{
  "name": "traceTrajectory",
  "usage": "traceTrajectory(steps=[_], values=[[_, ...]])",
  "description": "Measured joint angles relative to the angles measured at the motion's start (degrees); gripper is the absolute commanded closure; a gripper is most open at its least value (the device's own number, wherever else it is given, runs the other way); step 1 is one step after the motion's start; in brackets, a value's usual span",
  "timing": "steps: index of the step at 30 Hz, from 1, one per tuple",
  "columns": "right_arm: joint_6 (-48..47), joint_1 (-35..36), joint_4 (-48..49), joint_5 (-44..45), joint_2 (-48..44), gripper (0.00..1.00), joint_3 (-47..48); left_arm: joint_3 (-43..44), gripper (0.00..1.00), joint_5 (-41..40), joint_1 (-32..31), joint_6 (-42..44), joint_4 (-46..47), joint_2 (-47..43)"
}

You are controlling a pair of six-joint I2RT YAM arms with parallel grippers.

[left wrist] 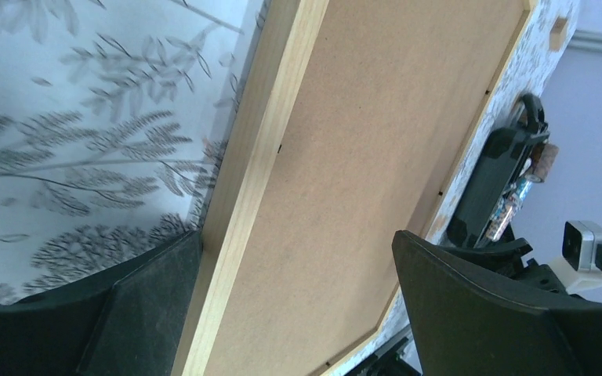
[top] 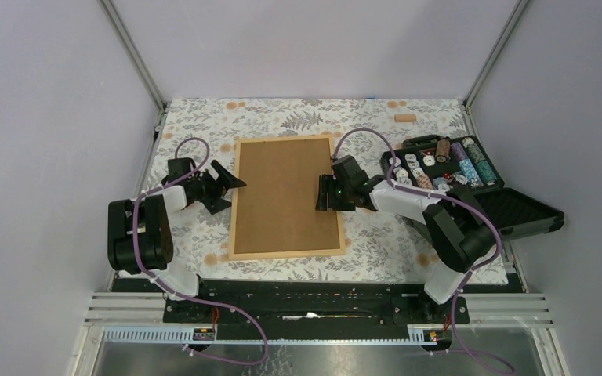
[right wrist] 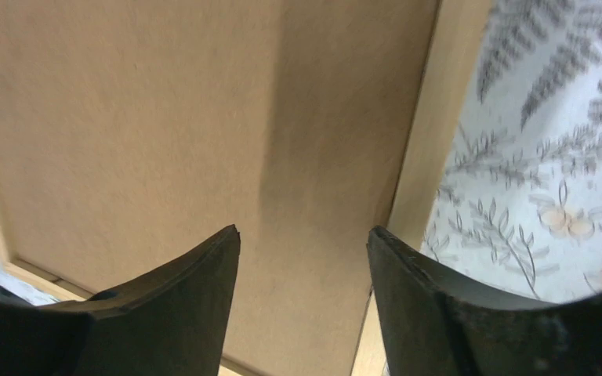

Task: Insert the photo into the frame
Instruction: Adjust the photo frame at the center of the board.

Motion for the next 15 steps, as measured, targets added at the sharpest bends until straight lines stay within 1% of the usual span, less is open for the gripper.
traceTrajectory(steps=[4, 7, 11, 15], values=[[-2.4, 2.3, -7.8, 1.3, -2.1, 0.22, 0.4, 0.5, 0.02, -0.1, -2.0, 0.4, -3.9, -0.6], [-3.8, 2.5, -11.3, 0.8, -3.7, 0.22, 2.1, 0.5, 0.02, -1.1, -2.8, 1.3, -7.2, -1.9], [-4.4, 2.4, -12.3, -1.2, -4.8, 0.23, 6.1, 0.5, 0.02, -1.9, -2.8, 1.6, -9.5, -2.5], [-4.3, 2.4, -10.7, -2.2, -5.1, 0.25, 7.1, 0.6, 0.02, -2.1, -2.8, 1.8, -10.8, -2.8]])
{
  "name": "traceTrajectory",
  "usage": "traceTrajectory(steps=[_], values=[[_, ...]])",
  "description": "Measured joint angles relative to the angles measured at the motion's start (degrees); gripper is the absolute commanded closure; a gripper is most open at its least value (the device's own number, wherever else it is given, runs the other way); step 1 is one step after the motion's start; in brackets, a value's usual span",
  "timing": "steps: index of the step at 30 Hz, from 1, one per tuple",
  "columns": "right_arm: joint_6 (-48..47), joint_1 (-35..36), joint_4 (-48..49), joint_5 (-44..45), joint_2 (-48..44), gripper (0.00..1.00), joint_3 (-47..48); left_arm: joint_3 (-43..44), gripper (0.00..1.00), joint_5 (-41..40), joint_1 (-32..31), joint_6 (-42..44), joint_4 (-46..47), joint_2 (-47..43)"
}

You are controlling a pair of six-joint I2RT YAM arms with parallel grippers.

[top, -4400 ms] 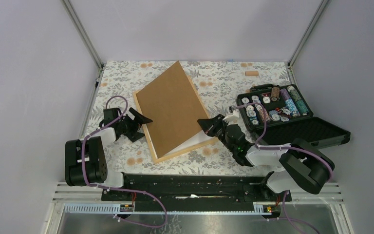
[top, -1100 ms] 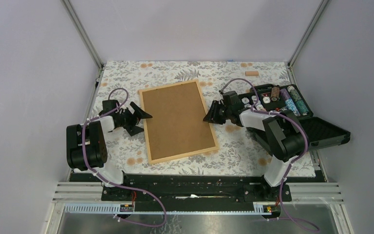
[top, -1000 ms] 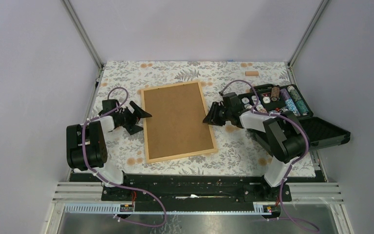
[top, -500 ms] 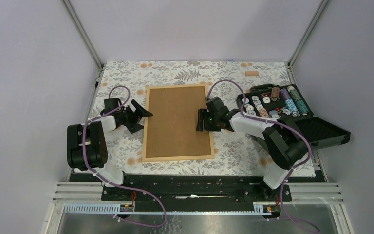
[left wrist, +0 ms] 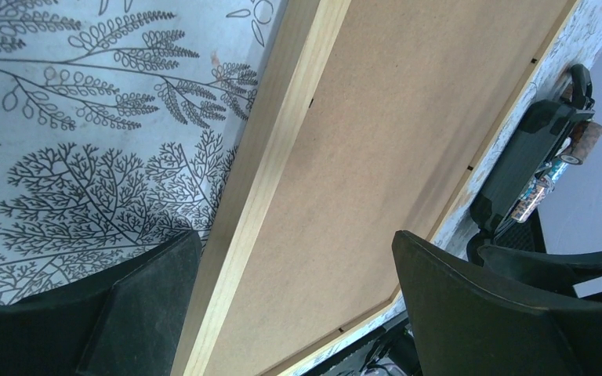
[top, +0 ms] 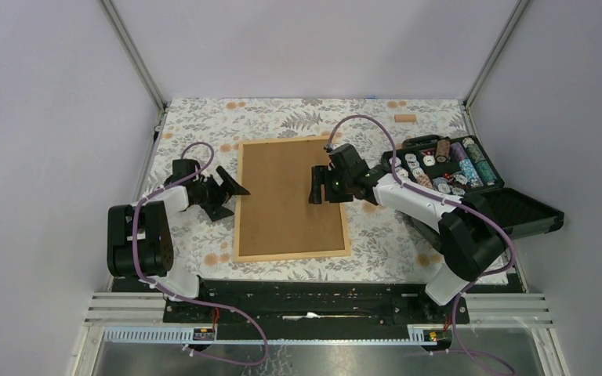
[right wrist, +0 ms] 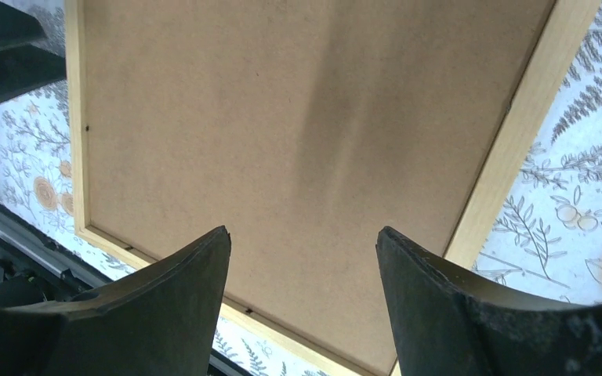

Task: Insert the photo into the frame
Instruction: Adjust the photo frame at the center of the board.

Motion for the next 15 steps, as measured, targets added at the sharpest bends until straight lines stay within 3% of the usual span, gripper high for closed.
traceTrajectory(steps=[15], values=[[3.9, -0.2, 12.7, -0.8, 5.2, 0.19, -8.1, 1.9, 0.01, 1.7, -0.6, 1.5, -2.1, 1.7]])
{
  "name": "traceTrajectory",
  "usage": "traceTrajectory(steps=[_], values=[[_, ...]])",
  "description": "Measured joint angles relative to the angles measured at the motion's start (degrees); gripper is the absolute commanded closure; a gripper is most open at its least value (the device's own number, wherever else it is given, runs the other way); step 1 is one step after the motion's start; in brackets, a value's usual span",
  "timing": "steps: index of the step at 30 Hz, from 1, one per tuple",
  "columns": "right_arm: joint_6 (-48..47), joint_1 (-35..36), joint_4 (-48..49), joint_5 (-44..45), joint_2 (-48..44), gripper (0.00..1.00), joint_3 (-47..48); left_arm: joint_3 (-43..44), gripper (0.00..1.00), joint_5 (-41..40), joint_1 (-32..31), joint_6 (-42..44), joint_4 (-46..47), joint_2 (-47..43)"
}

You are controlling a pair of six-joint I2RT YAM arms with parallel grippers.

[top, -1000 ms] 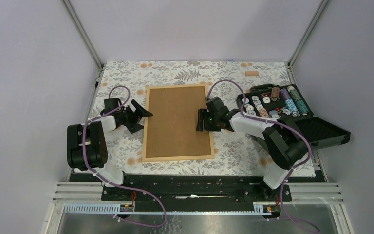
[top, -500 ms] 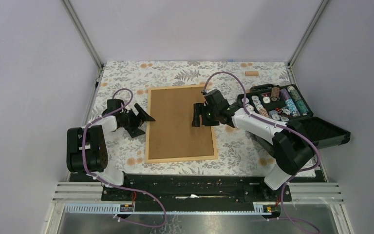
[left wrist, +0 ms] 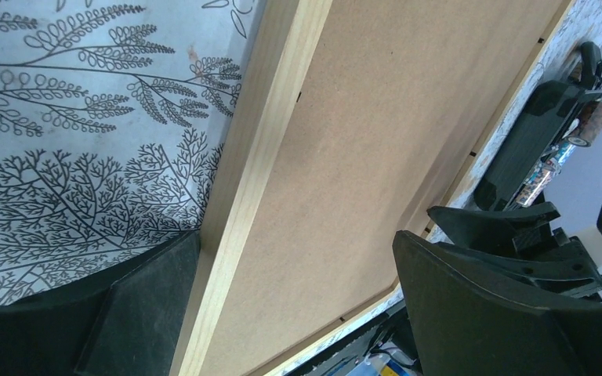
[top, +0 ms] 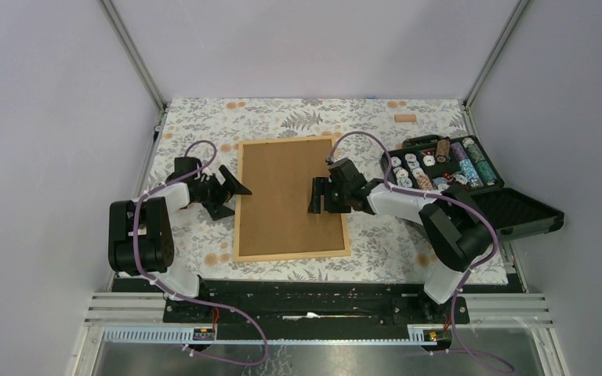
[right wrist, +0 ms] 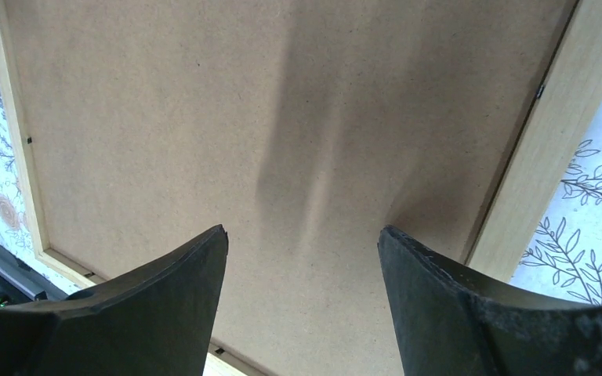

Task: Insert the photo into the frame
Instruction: Adjust the photo frame at the center of the board.

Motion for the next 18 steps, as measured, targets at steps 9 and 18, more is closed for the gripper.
traceTrajectory(steps=[9, 18], values=[[-0.5, 0.0, -4.4, -0.2, -4.1, 0.00, -0.2, 2.8, 0.01, -1.8, -1.0, 2.9, -4.2, 0.0], [-0.5, -7.4, -9.7, 1.7, -17.4, 0.02, 0.2, 8.2, 0.02, -9.2, -2.1, 5.6, -9.5, -0.5]])
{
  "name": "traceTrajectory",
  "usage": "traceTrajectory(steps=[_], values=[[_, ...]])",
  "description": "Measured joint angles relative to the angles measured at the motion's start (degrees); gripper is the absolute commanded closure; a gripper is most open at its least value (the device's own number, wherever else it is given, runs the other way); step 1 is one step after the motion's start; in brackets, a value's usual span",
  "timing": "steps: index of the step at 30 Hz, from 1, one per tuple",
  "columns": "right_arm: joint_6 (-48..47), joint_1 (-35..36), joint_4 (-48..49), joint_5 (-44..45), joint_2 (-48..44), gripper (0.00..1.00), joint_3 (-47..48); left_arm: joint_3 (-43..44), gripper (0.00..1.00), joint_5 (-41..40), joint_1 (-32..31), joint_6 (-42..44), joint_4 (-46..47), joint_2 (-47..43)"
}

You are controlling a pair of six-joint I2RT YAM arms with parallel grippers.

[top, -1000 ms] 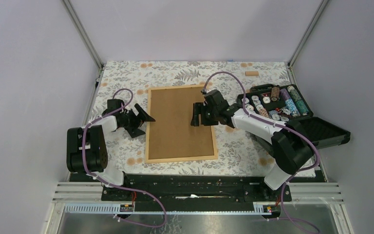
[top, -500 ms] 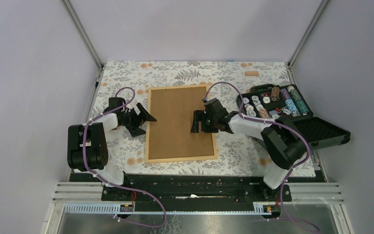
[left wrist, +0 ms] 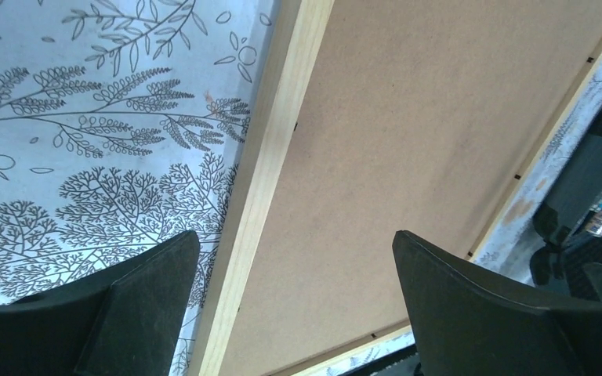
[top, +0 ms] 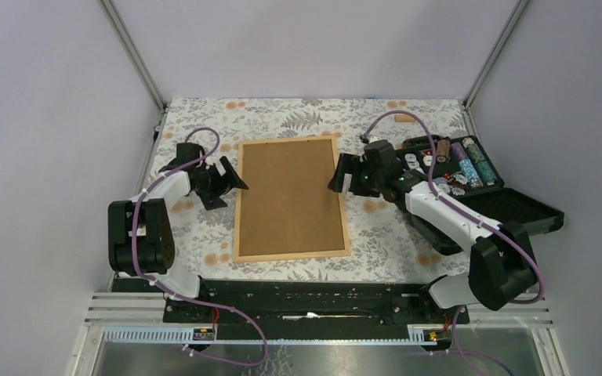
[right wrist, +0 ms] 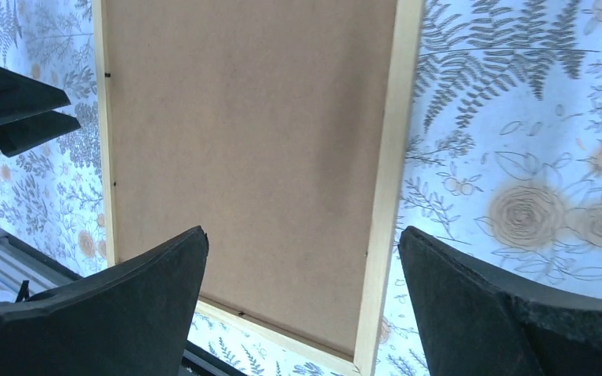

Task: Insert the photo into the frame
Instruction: Adjust the photo frame at the center of the board.

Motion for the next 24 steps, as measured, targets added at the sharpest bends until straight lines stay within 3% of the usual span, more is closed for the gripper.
traceTrajectory(steps=[3, 9, 15, 16, 19, 24], values=[[-0.4, -2.1, -1.4, -1.1, -1.4, 0.09, -0.2, 1.6, 0.05, -2.8, -1.1, 0.9, -1.4, -0.1], [-1.6, -2.7, -3.5, -4.5, -0.8, 0.53, -2.3, 3.1, 0.12, -7.1, -1.8, 2.5, -2.9, -0.1], [-3.3, -4.6, -4.2, -7.9, 5.5, 0.55, -2.3, 3.1, 0.16, -7.9, -3.1, 3.7, -3.0, 1.7], [-3.6, -4.8, -4.3, -8.4, 6.7, 0.57, -2.3, 3.1, 0.17, -7.9, -3.2, 3.9, -3.0, 2.2], [-4.9, -5.0, -5.4, -9.7, 9.5, 0.76, -2.3, 3.0, 0.17, -7.8, -3.7, 4.1, -3.0, 3.2], [-5.8, -5.1, -6.6, -11.2, 11.0, 0.78, -2.4, 2.5, 0.17, -7.5, -3.7, 4.1, -2.4, 3.5]])
